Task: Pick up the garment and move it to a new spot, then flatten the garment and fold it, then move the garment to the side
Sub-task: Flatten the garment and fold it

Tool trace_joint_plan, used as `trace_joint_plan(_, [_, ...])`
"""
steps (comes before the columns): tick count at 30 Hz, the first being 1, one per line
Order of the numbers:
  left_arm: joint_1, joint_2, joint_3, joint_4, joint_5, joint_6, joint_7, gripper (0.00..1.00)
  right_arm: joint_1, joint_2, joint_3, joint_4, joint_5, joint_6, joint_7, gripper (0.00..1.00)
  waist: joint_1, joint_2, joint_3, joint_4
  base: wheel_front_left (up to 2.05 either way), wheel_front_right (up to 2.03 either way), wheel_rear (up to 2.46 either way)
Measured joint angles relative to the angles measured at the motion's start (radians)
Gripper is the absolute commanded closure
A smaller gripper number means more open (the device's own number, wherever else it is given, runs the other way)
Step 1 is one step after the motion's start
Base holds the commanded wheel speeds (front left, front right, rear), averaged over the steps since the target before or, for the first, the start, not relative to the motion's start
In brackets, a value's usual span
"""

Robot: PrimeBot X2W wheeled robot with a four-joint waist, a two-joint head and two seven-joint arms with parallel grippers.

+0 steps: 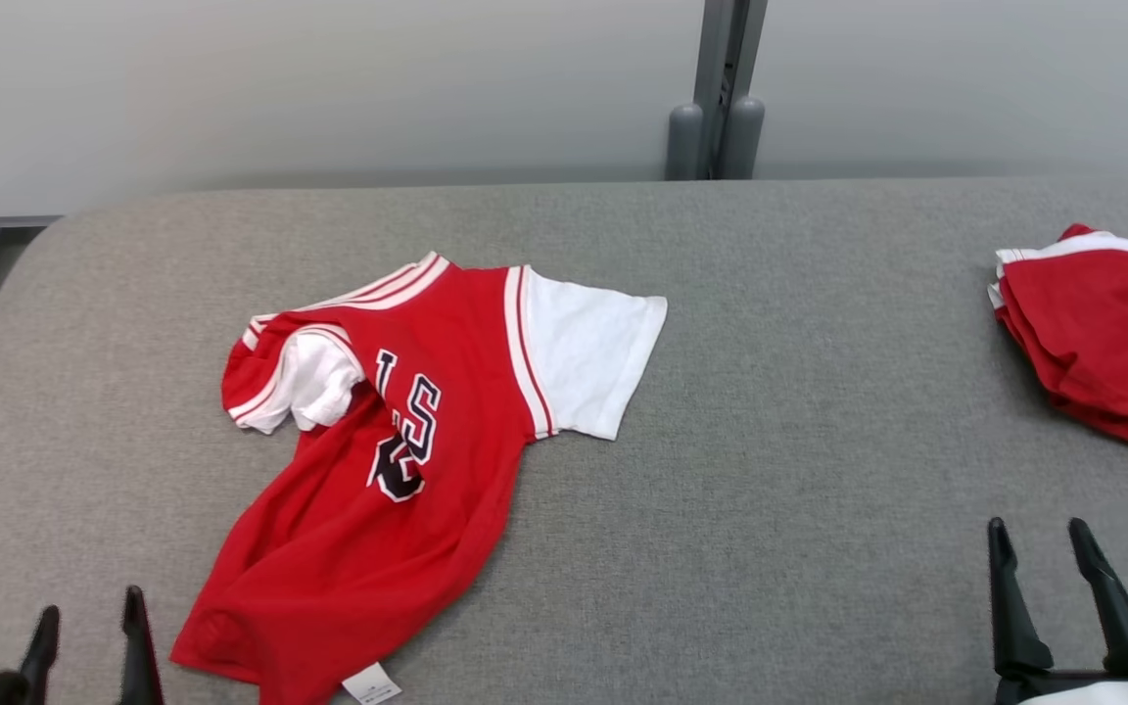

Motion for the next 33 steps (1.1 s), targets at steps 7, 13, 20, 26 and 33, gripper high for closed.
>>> trace_joint_plan(7, [0.061, -0.122, -0.023, -0.041, 0.147, -0.018, -0.072, 0.0, 0.027, 0.0, -0.056, -0.047, -0.028, 0.0, 0.0, 0.0, 0.0, 0.0, -0.061, 0.036, 0.0, 0.0, 0.0])
trace_joint_plan(13, [0.113, -0.253, 0.016, -0.121, 0.364, -0.135, -0.074, 0.0, 0.054, -0.001, -0.086, -0.082, -0.06, 0.0, 0.0, 0.0, 0.0, 0.0, -0.122, 0.061, 0.0, 0.0, 0.0])
trace_joint_plan(20, [0.131, -0.342, 0.096, -0.037, 0.452, -0.287, -0.074, 0.0, 0.072, 0.0, -0.067, -0.079, -0.066, 0.0, 0.0, 0.0, 0.0, 0.0, -0.162, 0.048, 0.0, 0.0, 0.0])
trace_joint_plan(26, [0.129, -0.395, 0.175, -0.004, 0.503, -0.358, -0.074, 0.0, 0.085, 0.0, -0.045, -0.075, -0.058, 0.0, 0.0, 0.0, 0.0, 0.0, -0.168, 0.018, 0.0, 0.0, 0.0])
trace_joint_plan(33, [0.13, -0.436, 0.237, 0.01, 0.549, -0.413, -0.074, 0.0, 0.086, -0.001, -0.037, -0.074, -0.057, 0.0, 0.0, 0.0, 0.0, 0.0, -0.163, 0.012, 0.0, 0.0, 0.0])
